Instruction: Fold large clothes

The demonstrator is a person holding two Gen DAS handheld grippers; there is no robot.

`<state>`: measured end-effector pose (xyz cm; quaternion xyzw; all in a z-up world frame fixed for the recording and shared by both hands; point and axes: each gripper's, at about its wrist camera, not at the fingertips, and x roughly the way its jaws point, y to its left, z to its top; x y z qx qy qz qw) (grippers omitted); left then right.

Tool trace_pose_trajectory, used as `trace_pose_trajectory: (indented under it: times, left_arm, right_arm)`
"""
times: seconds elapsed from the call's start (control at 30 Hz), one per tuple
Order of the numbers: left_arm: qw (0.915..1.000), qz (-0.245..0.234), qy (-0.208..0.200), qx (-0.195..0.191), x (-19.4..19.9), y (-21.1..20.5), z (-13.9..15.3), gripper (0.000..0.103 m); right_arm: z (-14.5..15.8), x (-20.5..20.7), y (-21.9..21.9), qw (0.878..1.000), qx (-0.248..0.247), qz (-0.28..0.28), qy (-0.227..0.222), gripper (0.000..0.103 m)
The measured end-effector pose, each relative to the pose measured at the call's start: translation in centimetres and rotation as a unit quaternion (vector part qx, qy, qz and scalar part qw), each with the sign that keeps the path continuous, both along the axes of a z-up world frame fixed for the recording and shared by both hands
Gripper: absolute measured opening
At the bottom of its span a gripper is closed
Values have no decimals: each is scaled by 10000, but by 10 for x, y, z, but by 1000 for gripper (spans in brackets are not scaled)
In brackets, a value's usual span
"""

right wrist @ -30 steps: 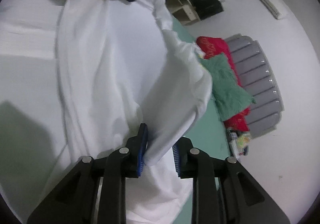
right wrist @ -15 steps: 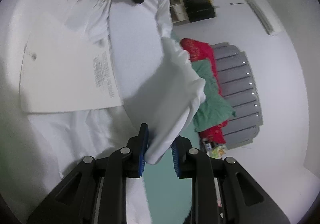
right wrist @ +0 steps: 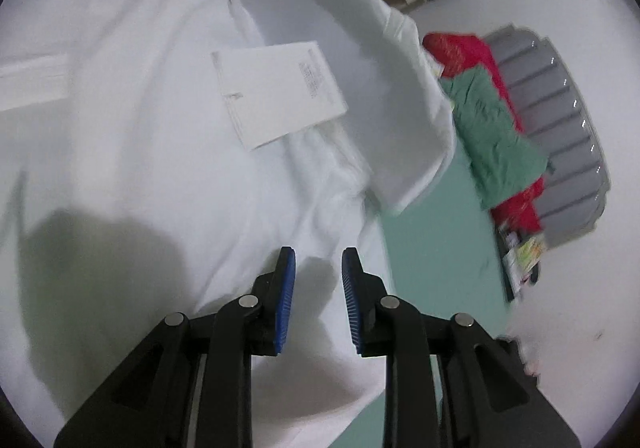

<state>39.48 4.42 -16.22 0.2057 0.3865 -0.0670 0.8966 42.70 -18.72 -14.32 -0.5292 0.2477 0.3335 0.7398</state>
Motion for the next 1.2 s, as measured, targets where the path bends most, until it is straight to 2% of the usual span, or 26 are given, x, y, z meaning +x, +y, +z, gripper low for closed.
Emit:
trace_pose_trajectory:
  times: [0.07, 0.13, 0.2, 0.23, 0.27, 0.3, 0.33, 0.4, 0.47, 0.53, 0.57, 0.63, 0.67, 0.7, 0.77, 0.8, 0.83, 0.87, 0.93, 1.03, 1.13, 1.2]
  left_arm:
    - [10000, -22, -72, -35, -8, 0, -1, 20]
    - [9998, -4, -151, -109, -9, 1, -1, 20]
    - [9996, 32, -169, -222, -7, 2, -1, 20]
    - [9995, 21, -200, -231, -5, 3, -1, 20]
    - [9995, -35, -257, -194, -4, 2, -1, 20]
    - [9994, -87, -280, -159, -4, 1, -1, 20]
    - [9994, -156, -289, -119, -4, 0, -2, 19]
    - [9993, -225, -293, -28, -2, -1, -4, 19]
    - [9993, -235, -290, -63, 0, 2, -5, 19]
    - [9993, -227, -265, -125, 3, 5, -6, 19]
    - [9993, -234, -264, -129, 4, 6, -7, 19]
    - [9991, -281, -264, -155, 4, 7, -6, 19]
    - [9991, -284, -252, -178, 3, 9, -5, 19]
    - [9991, -267, -217, -239, 2, 11, -2, 19]
    - [9986, -126, -122, -501, -1, 18, 5, 19]
    - [9977, -42, -53, -674, -3, 23, 9, 20]
    - [9960, 62, 30, -886, -6, 29, 13, 23]
    - [9943, 144, 83, -1053, -9, 33, 17, 34]
    - [9892, 282, 132, -1429, -18, 41, 26, 44]
    - [9799, 602, 201, -1891, -32, 51, 37, 45]
    - [9645, 840, 435, -2466, -44, 56, 38, 47]
    - [9584, 955, 483, -2648, -52, 55, 36, 47]
  right_arm:
    - [6, -2, -11, 9991, 131, -206, 348, 24]
    - [25, 9, -12, 9945, 641, -454, 689, 24]
    - [46, 17, -10, 9864, 1224, -650, 887, 30]
    - [57, 26, -7, 9818, 1465, -702, 979, 49]
    - [63, 33, -1, 9782, 1655, -738, 1015, 77]
    - [74, 44, 6, 9742, 1868, -775, 1007, 88]
    - [85, 57, 14, 9675, 2132, -761, 1125, 92]
    - [91, 79, 29, 9440, 2705, -959, 1628, 92]
    - [96, 111, 39, 9091, 3311, -1298, 2171, 92]
    - [87, 131, 49, 8784, 3647, -1669, 2598, 92]
    - [79, 138, 55, 8666, 3712, -1867, 2764, 92]
    - [66, 145, 64, 8557, 3665, -2042, 3030, 92]
    - [55, 142, 71, 8570, 3445, -2064, 3229, 92]
    - [49, 132, 78, 8638, 3204, -1936, 3373, 92]
    - [35, 104, 85, 8856, 2732, -1747, 3325, 91]
    - [25, 85, 86, 8908, 2548, -1690, 3361, 89]
    - [18, 73, 84, 8917, 2475, -1666, 3403, 74]
    - [10, 56, 82, 8967, 2368, -1645, 3359, 45]
    - [0, 35, 78, 9052, 2252, -1655, 3203, 31]
    - [2, -1, 70, 9188, 2246, -1584, 2833, 30]
    - [2, -35, 63, 9142, 2288, -1732, 2861, 36]
    - [3, -50, 62, 9129, 2174, -1669, 3023, 44]
